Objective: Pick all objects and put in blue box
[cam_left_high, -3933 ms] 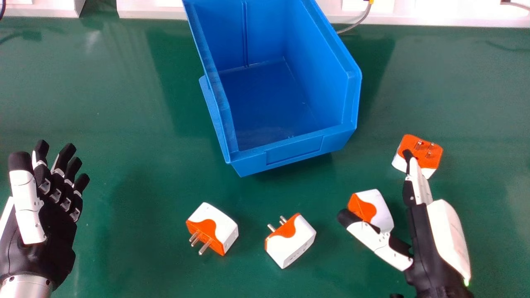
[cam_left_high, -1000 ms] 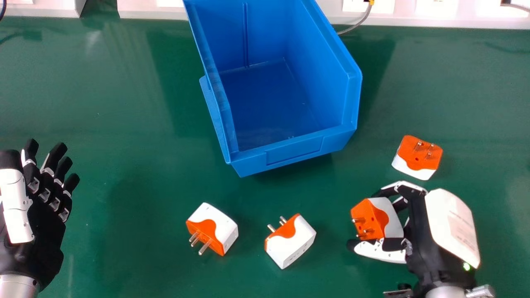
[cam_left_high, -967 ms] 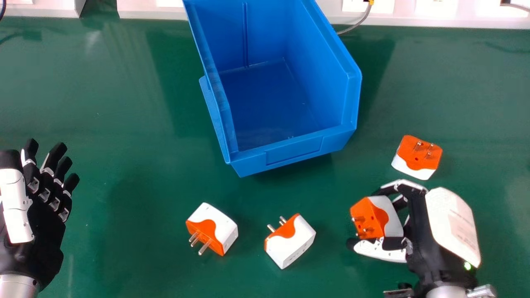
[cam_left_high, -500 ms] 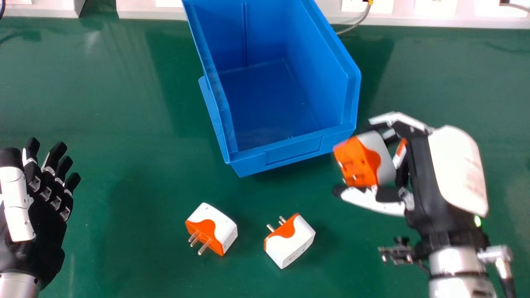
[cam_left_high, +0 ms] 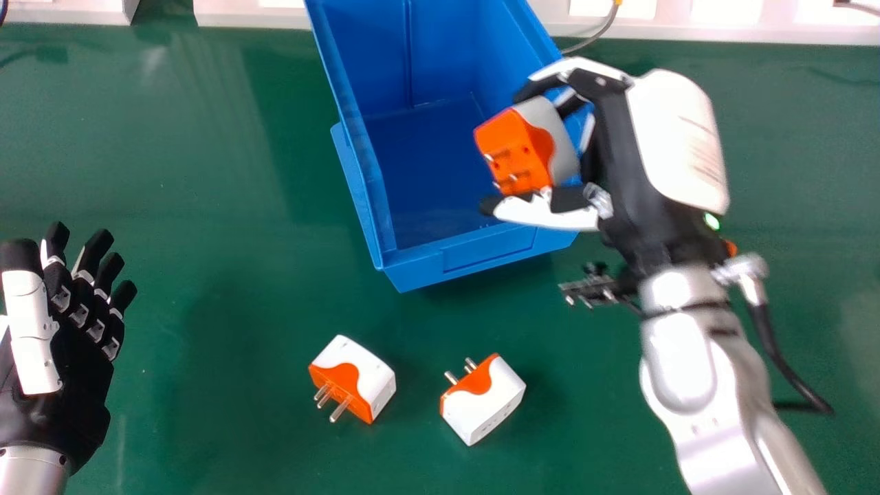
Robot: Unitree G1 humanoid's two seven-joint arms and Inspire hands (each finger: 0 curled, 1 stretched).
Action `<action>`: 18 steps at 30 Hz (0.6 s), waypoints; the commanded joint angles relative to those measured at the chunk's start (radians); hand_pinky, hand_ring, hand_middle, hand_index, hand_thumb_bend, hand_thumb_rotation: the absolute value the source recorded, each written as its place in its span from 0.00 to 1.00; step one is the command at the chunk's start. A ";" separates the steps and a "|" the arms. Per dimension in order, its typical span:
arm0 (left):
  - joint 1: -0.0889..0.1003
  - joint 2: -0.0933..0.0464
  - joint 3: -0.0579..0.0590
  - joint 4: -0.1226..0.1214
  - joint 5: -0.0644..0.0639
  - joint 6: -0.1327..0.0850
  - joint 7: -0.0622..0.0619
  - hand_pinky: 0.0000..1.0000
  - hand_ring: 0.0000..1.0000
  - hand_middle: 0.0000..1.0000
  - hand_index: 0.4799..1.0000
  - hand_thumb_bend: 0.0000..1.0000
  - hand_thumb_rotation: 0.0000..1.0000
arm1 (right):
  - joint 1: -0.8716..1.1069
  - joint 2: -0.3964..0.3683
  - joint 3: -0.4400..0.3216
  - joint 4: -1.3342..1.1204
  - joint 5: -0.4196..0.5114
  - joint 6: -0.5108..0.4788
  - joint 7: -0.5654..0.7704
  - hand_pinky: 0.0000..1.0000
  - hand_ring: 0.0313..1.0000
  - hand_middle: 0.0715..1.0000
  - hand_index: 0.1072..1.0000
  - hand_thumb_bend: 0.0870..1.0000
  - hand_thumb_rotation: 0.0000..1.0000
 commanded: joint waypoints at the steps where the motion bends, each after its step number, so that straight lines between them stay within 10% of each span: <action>1: -0.001 0.013 0.001 -0.015 0.002 -0.009 -0.006 1.00 1.00 0.99 0.97 0.86 0.97 | -0.101 0.021 0.006 0.045 0.000 -0.007 -0.032 0.07 0.07 0.09 0.41 0.44 0.13; 18: 0.002 0.012 -0.008 -0.030 0.006 -0.005 0.001 1.00 1.00 0.98 0.97 0.84 0.99 | -0.578 0.114 0.074 0.646 0.009 0.054 -0.114 0.13 0.16 0.29 0.44 0.45 0.04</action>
